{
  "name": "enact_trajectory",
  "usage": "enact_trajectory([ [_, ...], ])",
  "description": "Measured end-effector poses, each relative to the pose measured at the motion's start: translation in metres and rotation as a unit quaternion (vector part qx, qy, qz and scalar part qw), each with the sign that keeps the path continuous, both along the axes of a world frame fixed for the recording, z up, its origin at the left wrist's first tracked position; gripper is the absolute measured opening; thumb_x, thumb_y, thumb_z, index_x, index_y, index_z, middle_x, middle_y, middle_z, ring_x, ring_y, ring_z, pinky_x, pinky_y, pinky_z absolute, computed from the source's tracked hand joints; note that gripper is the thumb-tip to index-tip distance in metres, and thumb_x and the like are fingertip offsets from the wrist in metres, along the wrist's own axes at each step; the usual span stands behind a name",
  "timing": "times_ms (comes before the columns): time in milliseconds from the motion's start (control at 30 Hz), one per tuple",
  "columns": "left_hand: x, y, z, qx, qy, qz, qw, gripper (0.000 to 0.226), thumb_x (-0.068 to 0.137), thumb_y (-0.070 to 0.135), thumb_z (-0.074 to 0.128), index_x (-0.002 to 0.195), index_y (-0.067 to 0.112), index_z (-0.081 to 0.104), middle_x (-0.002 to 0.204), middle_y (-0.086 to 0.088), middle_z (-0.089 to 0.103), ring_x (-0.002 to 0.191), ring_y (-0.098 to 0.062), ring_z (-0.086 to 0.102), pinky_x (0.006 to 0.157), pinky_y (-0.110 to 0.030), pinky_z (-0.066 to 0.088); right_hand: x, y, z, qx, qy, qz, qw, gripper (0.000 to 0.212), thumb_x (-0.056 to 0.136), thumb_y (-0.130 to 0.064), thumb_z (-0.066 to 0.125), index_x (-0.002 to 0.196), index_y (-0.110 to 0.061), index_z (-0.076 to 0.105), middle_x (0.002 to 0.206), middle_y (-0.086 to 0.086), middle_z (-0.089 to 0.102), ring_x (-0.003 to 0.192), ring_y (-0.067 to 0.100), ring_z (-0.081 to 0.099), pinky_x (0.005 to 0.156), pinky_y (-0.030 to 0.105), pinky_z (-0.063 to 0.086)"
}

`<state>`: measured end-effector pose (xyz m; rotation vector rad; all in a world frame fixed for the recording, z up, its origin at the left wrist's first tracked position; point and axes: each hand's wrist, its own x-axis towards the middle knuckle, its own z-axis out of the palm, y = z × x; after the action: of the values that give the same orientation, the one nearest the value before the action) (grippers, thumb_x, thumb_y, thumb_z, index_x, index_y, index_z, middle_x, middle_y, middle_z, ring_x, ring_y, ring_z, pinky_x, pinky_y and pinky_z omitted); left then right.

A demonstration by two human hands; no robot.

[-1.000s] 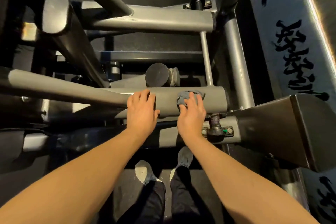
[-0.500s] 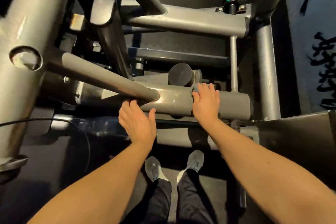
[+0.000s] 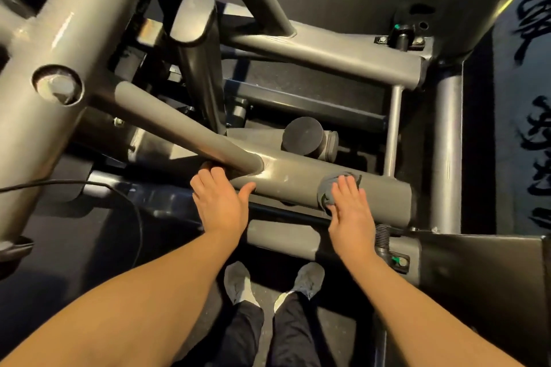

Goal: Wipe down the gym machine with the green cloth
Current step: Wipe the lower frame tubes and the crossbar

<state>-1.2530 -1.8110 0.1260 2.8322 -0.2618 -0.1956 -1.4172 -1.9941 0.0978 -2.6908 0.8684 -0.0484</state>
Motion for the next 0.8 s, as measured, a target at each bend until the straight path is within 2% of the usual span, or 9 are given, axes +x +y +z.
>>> enact_trajectory([
  [67,0.002,0.001,0.000,0.005,-0.006,-0.013,1.000,0.059,0.083,0.054,0.076,0.108,0.008,0.051,0.113,-0.017,0.050,0.104,-0.034,0.045,0.089,-0.046,0.048,0.001,0.002,-0.001,-0.012,0.021,-0.048,0.999,0.058,0.091,-0.002,0.066,0.146,-0.002,0.050,0.159,0.015,0.040,0.151,0.030,0.030,0.124,0.051,0.025],
  [133,0.002,0.001,-0.001,0.008,-0.009,-0.018,1.000,0.057,0.084,0.054,0.074,0.109,0.008,0.050,0.112,-0.017,0.050,0.103,-0.033,0.044,0.088,-0.046,0.049,0.014,0.016,-0.002,-0.018,0.034,-0.052,0.998,0.057,0.090,-0.003,0.066,0.145,0.002,0.049,0.158,0.020,0.039,0.151,0.035,0.030,0.124,0.051,0.026],
  [267,-0.001,0.002,-0.001,0.028,-0.001,-0.019,0.999,0.057,0.088,0.057,0.068,0.114,0.010,0.049,0.118,-0.017,0.049,0.110,-0.033,0.044,0.092,-0.047,0.050,0.060,0.064,0.002,-0.003,0.004,0.064,0.998,0.066,0.083,0.001,0.070,0.145,0.004,0.048,0.158,0.022,0.039,0.152,0.035,0.026,0.123,0.051,0.028],
  [367,0.000,0.002,0.000,0.045,0.002,-0.024,0.999,0.057,0.089,0.058,0.065,0.115,0.010,0.049,0.120,-0.017,0.049,0.113,-0.034,0.044,0.094,-0.047,0.048,0.090,0.084,0.005,0.020,-0.024,0.123,0.992,0.068,0.077,0.001,0.077,0.141,0.004,0.054,0.153,0.022,0.045,0.149,0.036,0.033,0.121,0.052,0.031],
  [500,0.001,0.004,0.000,0.047,-0.007,-0.028,0.998,0.058,0.088,0.060,0.066,0.114,0.011,0.048,0.118,-0.017,0.048,0.111,-0.033,0.045,0.092,-0.046,0.049,0.072,0.051,0.013,0.017,-0.017,0.175,0.984,0.056,0.091,-0.012,0.069,0.145,-0.004,0.053,0.158,0.013,0.042,0.152,0.027,0.029,0.126,0.047,0.021],
  [667,-0.002,0.004,-0.003,0.029,-0.010,-0.024,0.999,0.056,0.088,0.056,0.068,0.114,0.011,0.048,0.119,-0.017,0.048,0.112,-0.034,0.044,0.093,-0.047,0.048,0.011,-0.011,0.009,-0.012,0.034,0.079,0.996,0.051,0.095,-0.017,0.062,0.144,-0.007,0.055,0.159,0.009,0.042,0.153,0.024,0.026,0.126,0.047,0.021],
  [800,-0.004,0.003,-0.006,0.021,-0.012,-0.023,0.999,0.054,0.090,0.055,0.068,0.114,0.010,0.049,0.121,-0.018,0.048,0.115,-0.035,0.043,0.095,-0.048,0.049,0.017,-0.002,0.009,-0.022,0.060,0.035,0.997,0.047,0.097,-0.023,0.057,0.138,0.000,0.058,0.157,0.018,0.042,0.151,0.031,0.029,0.126,0.047,0.021],
])
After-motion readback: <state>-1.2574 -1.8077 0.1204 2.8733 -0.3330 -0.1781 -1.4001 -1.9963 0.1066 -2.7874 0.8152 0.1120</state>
